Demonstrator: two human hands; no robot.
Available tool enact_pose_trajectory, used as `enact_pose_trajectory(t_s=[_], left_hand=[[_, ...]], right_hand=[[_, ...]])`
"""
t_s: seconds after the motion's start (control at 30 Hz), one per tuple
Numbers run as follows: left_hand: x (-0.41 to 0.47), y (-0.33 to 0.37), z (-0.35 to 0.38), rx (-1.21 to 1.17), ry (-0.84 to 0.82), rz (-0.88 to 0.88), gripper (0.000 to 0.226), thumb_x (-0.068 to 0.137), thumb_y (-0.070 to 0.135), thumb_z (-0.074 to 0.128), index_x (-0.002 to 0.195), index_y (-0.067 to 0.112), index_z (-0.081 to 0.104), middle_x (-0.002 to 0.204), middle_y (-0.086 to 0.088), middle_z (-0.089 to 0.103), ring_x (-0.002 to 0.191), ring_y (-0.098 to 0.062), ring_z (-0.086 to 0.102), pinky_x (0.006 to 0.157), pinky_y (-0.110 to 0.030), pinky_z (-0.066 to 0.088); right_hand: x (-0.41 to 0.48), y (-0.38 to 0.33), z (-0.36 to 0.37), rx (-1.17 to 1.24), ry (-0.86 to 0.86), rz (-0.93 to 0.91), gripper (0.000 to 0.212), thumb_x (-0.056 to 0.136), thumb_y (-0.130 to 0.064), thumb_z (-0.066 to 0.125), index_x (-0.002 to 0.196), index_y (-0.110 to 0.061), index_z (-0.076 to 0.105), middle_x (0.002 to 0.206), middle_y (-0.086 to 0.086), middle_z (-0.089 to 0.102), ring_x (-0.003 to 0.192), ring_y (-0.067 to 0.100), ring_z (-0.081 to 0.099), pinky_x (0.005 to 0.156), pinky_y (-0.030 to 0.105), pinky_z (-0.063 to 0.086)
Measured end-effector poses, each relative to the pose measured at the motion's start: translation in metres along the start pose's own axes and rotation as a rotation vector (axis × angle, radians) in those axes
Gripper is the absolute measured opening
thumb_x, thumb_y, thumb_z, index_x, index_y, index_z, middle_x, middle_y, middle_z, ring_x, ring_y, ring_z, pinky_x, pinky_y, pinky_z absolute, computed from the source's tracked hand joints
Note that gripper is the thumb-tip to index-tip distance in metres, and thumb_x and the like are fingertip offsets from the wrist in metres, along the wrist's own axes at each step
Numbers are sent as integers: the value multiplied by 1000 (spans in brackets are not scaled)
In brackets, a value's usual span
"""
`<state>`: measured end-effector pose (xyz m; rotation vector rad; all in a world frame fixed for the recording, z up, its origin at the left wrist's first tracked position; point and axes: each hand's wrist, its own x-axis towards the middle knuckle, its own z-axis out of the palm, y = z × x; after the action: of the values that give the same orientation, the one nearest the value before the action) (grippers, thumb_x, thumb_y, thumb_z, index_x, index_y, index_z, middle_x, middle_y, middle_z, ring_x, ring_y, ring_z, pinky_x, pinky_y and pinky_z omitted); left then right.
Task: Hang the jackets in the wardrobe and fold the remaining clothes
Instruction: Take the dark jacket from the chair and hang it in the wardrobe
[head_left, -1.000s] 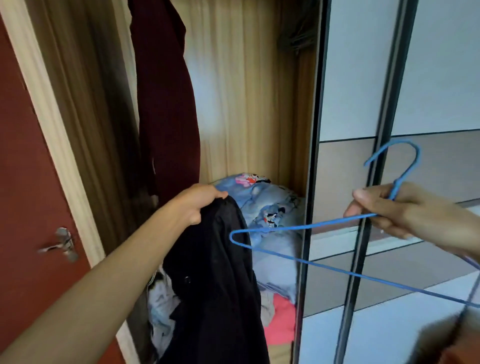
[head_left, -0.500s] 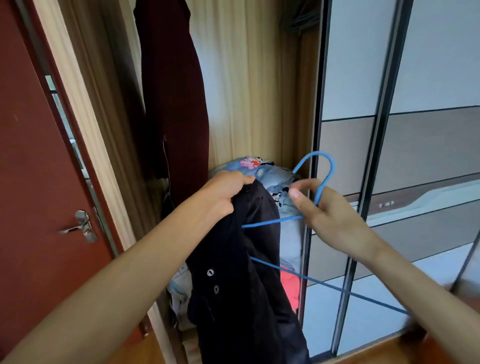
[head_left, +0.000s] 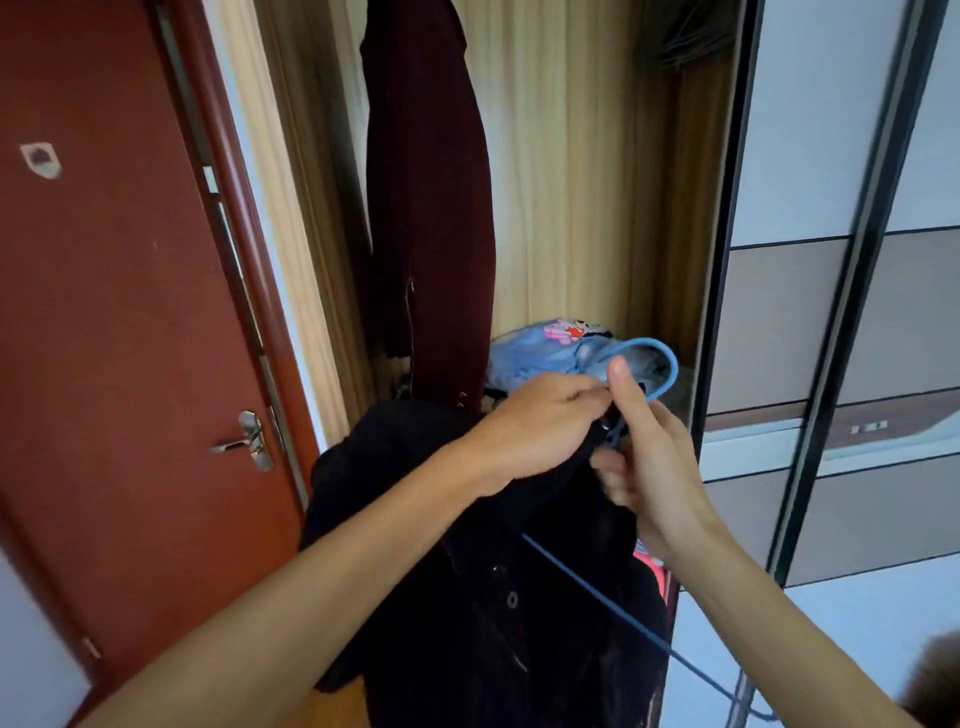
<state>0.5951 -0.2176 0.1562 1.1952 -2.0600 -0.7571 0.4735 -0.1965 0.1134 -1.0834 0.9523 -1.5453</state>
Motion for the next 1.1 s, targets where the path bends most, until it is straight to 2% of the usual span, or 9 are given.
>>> enact_pose_trajectory(t_s=[0.1, 0.27, 0.33, 0.4, 0.5, 0.63, 0.87, 0.97, 1.1], left_hand=[[-17, 2, -27, 591, 35, 323, 37, 104, 47, 37, 114, 26, 66, 83, 7, 59, 85, -12, 53, 85, -42, 47], [-28, 15, -55, 752, 46, 409, 21, 96, 62, 45, 95, 45, 57, 73, 62, 36, 67, 30, 42, 56, -23, 29], [-21, 11, -59, 731, 71, 371, 41, 89, 72, 39, 103, 45, 67, 60, 29, 57, 59, 5, 52, 59, -31, 40], [-12, 3, -65, 677, 129, 337, 47, 83, 81, 35, 106, 56, 67, 48, 5, 47, 52, -10, 43, 65, -35, 46], [-1, -3, -73, 576, 211, 330, 49, 79, 89, 34, 90, 56, 67, 52, 0, 50, 60, -22, 50, 65, -35, 44], [-3, -7, -77, 442, 270, 322, 52, 83, 77, 46, 63, 35, 68, 52, -6, 55, 49, -13, 44, 53, -26, 37], [-17, -10, -62, 373, 256, 358, 55, 89, 69, 51, 83, 22, 78, 74, -19, 71, 75, -37, 66, 66, -43, 45], [-23, -4, -59, 366, 233, 392, 56, 90, 68, 51, 87, 20, 79, 76, -20, 71, 77, -38, 66, 65, -46, 49], [-33, -7, -67, 331, 222, 329, 54, 88, 67, 55, 87, 19, 79, 81, -20, 74, 82, -40, 69, 72, -53, 54]], right_hand=[[1, -8, 9, 125, -11, -44, 63, 71, -70, 70, 96, -19, 44, 53, -6, 25, 41, 9, 20, 37, 18, 16], [3, -21, 20, 92, -156, -96, 79, 68, -75, 65, 103, -7, 49, 54, -3, 28, 42, 10, 21, 36, 19, 20], [5, -26, 16, 119, -307, -45, 96, 73, -79, 56, 125, 1, 47, 57, 0, 39, 45, 12, 29, 38, 21, 27], [9, -35, 1, 57, -420, 3, 99, 79, -79, 40, 137, 0, 45, 70, 8, 61, 57, 22, 57, 49, 24, 44], [11, -33, -35, -132, -356, 72, 94, 73, -81, 28, 130, -11, 55, 93, 24, 74, 88, 32, 74, 67, 30, 57], [-1, 42, -89, -246, -207, 185, 92, 65, -91, 51, 106, -10, 69, 90, 18, 76, 83, 23, 75, 66, 26, 57], [-57, 213, -128, -662, -304, 476, 56, 84, -66, 60, 130, -35, 56, 132, -14, 60, 123, 8, 55, 108, 28, 42], [-71, 258, -127, -624, -373, 544, 45, 75, -53, 78, 112, -31, 66, 113, -7, 72, 105, 9, 67, 102, 41, 51], [-66, 239, -137, -639, -194, 418, 43, 75, -54, 80, 99, -18, 73, 92, 1, 76, 88, 16, 72, 82, 31, 57]])
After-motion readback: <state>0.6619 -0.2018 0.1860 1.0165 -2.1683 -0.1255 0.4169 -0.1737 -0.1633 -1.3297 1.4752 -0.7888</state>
